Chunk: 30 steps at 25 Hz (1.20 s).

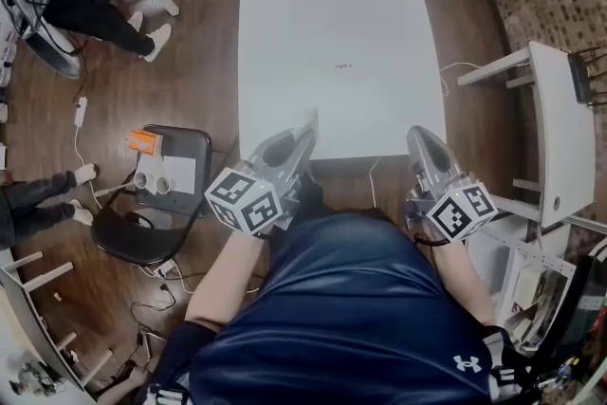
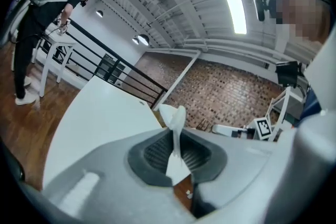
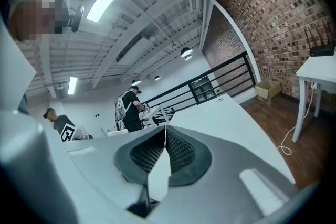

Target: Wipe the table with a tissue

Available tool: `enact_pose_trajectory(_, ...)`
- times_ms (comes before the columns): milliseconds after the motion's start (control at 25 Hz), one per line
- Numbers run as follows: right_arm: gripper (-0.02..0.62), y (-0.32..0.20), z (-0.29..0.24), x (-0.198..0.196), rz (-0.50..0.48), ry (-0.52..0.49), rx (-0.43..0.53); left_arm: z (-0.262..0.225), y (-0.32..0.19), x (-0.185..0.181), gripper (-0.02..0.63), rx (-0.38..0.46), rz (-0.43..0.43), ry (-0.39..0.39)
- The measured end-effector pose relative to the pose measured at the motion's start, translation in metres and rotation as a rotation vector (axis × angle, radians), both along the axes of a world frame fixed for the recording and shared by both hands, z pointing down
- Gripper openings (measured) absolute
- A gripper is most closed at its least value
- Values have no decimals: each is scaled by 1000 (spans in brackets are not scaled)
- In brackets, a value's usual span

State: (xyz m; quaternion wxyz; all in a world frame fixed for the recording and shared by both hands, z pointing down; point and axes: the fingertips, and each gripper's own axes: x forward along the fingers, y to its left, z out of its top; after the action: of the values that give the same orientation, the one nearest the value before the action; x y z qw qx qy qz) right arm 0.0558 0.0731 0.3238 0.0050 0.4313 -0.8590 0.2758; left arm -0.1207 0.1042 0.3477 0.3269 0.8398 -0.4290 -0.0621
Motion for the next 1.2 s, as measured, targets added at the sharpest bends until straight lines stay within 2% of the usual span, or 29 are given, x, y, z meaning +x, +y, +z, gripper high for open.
enact_pose_trajectory(360, 12, -73, 21, -22, 39, 78, -20, 51, -69, -59, 23, -143, -82, -67)
enact_pose_trajectory(560, 12, -110, 52, -18, 2, 101, -33, 78, -94, -72, 23, -200, -146, -133)
enact_pose_trajectory(720, 12, -136, 80, -17, -49, 127, -46, 103, -105, -83, 23, -280, -229, -176)
enact_pose_trajectory(840, 12, -155, 98, -8, -53, 141, -52, 122, -114, -89, 23, -332, -277, -223)
enact_pose_trajectory(1000, 12, -176, 123, 5, -42, 159, -74, 149, -123, -90, 23, -384, -292, -284)
enact_pose_trajectory(1200, 12, -188, 153, 16, -34, 176, -120, 189, -127, -91, 23, -475, -272, -379)
